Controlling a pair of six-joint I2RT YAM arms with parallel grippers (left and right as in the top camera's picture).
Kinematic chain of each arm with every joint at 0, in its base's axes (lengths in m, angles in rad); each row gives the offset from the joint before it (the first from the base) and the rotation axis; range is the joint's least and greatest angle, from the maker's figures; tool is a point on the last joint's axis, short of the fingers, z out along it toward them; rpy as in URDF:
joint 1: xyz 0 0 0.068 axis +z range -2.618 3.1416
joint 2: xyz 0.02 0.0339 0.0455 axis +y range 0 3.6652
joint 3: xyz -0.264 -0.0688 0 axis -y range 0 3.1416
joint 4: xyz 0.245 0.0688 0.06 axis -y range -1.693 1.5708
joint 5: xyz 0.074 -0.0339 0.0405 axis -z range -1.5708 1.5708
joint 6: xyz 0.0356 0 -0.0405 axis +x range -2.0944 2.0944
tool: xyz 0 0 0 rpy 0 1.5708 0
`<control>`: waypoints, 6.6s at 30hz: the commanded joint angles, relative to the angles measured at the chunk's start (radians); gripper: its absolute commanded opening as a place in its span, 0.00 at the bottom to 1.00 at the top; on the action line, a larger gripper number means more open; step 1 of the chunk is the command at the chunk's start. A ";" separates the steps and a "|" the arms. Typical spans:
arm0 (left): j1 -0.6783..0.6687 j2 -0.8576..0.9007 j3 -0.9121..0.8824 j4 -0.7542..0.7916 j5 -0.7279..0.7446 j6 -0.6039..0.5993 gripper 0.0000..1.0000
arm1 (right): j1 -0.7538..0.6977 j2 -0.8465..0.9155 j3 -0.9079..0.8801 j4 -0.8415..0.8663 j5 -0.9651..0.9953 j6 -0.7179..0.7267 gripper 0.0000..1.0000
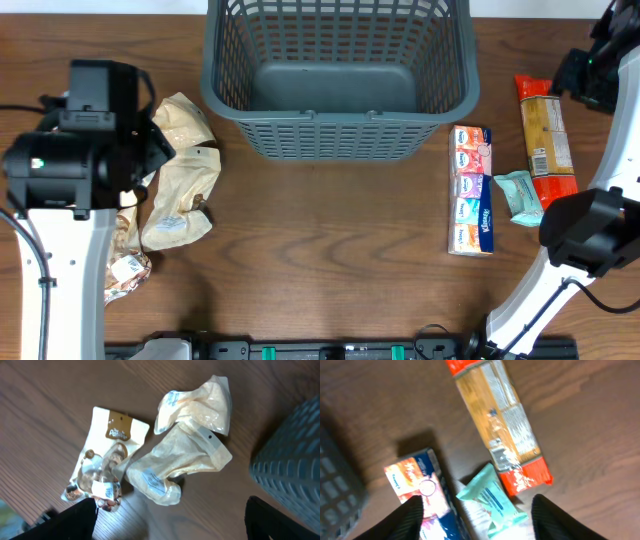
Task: Pack container
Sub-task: 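Move right gripper over the orange-red snack bar, then lower right gripper and grasp the orange-red snack bar, then carry the snack bar into the basket and open right gripper, then withdraw right gripper from the basket to the right, then lower right gripper onto the pink-and-blue tissue box pack and grasp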
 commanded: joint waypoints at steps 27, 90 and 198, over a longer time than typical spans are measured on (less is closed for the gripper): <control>0.078 0.008 -0.053 -0.037 0.113 0.018 0.87 | -0.152 0.073 -0.414 0.400 -0.073 -0.464 0.88; 0.078 0.008 -0.053 -0.001 0.113 0.098 0.87 | 0.586 -0.206 0.139 0.171 -0.305 -1.139 0.01; 0.078 0.008 -0.053 0.027 0.113 0.142 0.87 | 0.157 -0.399 -1.156 0.579 -0.272 -0.459 0.99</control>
